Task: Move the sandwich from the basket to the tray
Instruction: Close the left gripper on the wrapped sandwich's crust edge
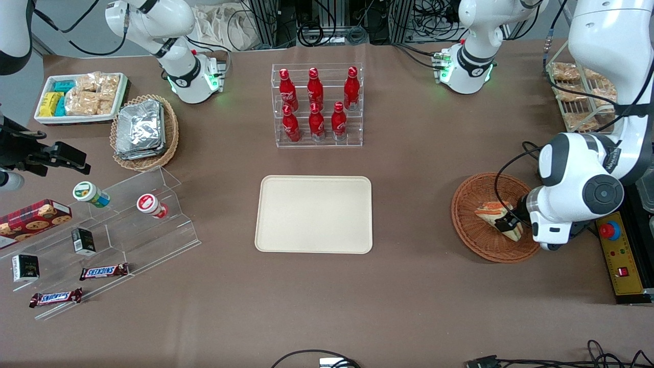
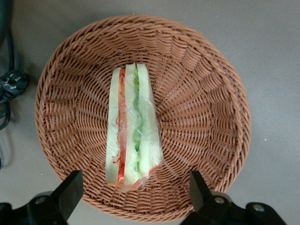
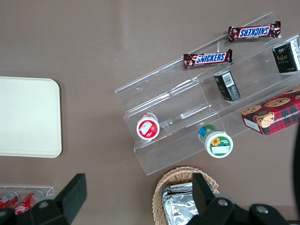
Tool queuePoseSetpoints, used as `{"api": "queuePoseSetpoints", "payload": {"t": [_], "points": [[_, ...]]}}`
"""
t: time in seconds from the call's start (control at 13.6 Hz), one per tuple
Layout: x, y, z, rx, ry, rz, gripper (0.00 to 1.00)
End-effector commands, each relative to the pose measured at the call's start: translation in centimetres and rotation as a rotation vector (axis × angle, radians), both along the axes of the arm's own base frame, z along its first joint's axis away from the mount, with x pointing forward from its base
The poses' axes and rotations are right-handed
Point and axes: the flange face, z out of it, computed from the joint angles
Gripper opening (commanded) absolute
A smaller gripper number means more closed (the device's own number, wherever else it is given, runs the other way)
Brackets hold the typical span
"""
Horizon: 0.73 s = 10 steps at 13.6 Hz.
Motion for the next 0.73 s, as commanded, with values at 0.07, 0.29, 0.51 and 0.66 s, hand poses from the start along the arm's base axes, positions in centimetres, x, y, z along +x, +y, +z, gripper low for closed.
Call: {"api": "queuePoseSetpoints", "payload": {"t": [0.07, 0.29, 0.51, 0.66], "points": [[0.0, 1.3, -2.4, 0.013, -0.005, 0.023, 1.00], [0.1, 2.9, -4.0, 0.019, -0.005, 0.048, 1.00], [0.3, 2.8, -5.7, 0.010, -0.010, 0.053, 1.00], [0.2, 2.7, -7.8, -0.002, -0.007, 0.064, 1.00]]}}
